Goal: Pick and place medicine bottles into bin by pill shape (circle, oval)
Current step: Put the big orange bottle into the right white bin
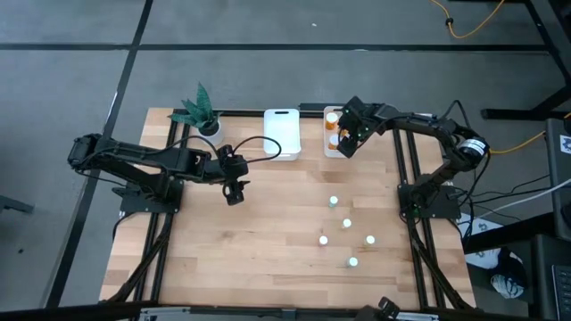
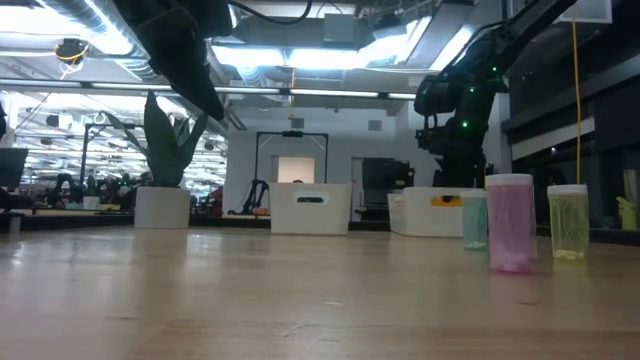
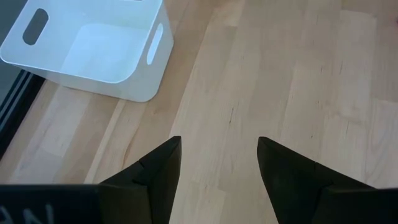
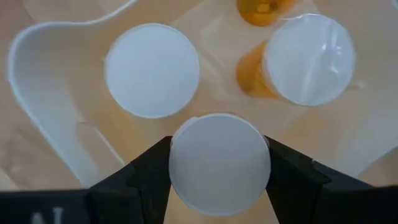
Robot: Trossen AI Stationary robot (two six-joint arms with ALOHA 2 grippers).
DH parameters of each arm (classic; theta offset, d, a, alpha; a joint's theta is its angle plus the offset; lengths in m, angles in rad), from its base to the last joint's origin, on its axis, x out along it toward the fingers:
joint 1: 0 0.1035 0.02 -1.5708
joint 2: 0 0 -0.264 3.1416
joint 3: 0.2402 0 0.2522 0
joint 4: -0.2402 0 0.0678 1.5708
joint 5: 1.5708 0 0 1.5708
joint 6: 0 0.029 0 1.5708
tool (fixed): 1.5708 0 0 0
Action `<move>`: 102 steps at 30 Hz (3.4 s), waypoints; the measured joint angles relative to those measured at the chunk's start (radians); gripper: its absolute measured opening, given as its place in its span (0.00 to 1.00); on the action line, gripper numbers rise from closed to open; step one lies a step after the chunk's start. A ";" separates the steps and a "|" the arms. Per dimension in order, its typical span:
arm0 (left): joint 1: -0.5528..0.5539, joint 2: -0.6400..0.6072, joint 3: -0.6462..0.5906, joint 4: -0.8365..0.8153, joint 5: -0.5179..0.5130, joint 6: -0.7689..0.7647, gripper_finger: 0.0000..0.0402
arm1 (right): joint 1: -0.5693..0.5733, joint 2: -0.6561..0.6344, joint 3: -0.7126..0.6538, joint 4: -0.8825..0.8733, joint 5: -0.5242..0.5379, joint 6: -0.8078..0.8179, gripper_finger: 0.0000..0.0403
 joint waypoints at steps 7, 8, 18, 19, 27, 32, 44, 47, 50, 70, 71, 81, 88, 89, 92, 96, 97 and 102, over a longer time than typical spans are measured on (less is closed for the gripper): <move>0.000 0.000 0.000 0.000 0.000 0.000 0.50 | -0.002 0.000 0.000 0.004 -0.050 -0.014 0.55; 0.000 0.000 0.000 0.000 0.000 0.000 0.50 | -0.002 0.000 0.000 0.008 -0.065 -0.025 0.55; 0.000 0.000 0.000 0.000 0.000 0.000 0.50 | -0.010 0.000 0.000 0.022 -0.076 -0.031 0.56; 0.000 0.000 0.000 0.000 0.000 0.000 0.50 | -0.010 0.000 0.000 0.022 -0.076 -0.031 0.56; 0.000 0.000 0.000 0.000 0.000 0.000 0.50 | -0.010 0.001 0.000 0.021 -0.075 -0.029 0.56; 0.000 0.000 0.000 0.000 0.000 0.000 0.50 | -0.010 0.001 0.000 0.020 -0.075 -0.027 0.57; 0.000 0.000 0.000 0.000 0.000 0.005 0.50 | -0.010 0.001 0.000 0.022 -0.073 -0.061 0.59; 0.000 0.000 0.000 0.000 0.000 0.007 0.50 | -0.010 0.001 0.000 0.023 -0.073 -0.060 0.58; 0.000 0.000 0.000 0.000 0.000 0.007 0.50 | -0.010 0.001 0.000 0.023 -0.073 -0.060 0.58; 0.000 0.000 0.000 -0.001 0.000 0.007 0.50 | -0.009 -0.009 0.100 -0.088 -0.075 -0.052 0.58; 0.000 0.000 0.000 -0.001 0.000 0.007 0.50 | -0.009 -0.009 0.094 -0.085 -0.075 -0.052 0.58; 0.000 0.000 0.000 -0.001 0.000 0.007 0.50 | -0.009 -0.009 0.039 -0.064 -0.075 -0.051 0.58; 0.000 0.000 0.000 -0.001 0.000 0.002 0.50 | -0.009 -0.009 0.039 -0.049 -0.076 -0.056 0.58; 0.000 0.000 0.000 -0.001 0.000 0.001 0.50 | -0.009 -0.009 0.039 -0.049 -0.077 -0.055 0.58; 0.000 0.000 0.000 -0.001 0.000 0.001 0.50 | -0.009 -0.009 0.039 -0.035 -0.083 -0.052 0.58; 0.000 0.000 0.000 -0.001 0.000 0.001 0.50 | -0.009 -0.009 0.039 -0.023 -0.083 -0.052 0.62; 0.000 0.000 0.000 -0.001 0.000 0.000 0.50 | -0.009 -0.009 0.039 -0.023 -0.083 -0.052 0.63; 0.000 0.000 0.000 -0.001 0.000 0.000 0.50 | -0.009 -0.009 0.039 -0.023 -0.083 -0.029 0.71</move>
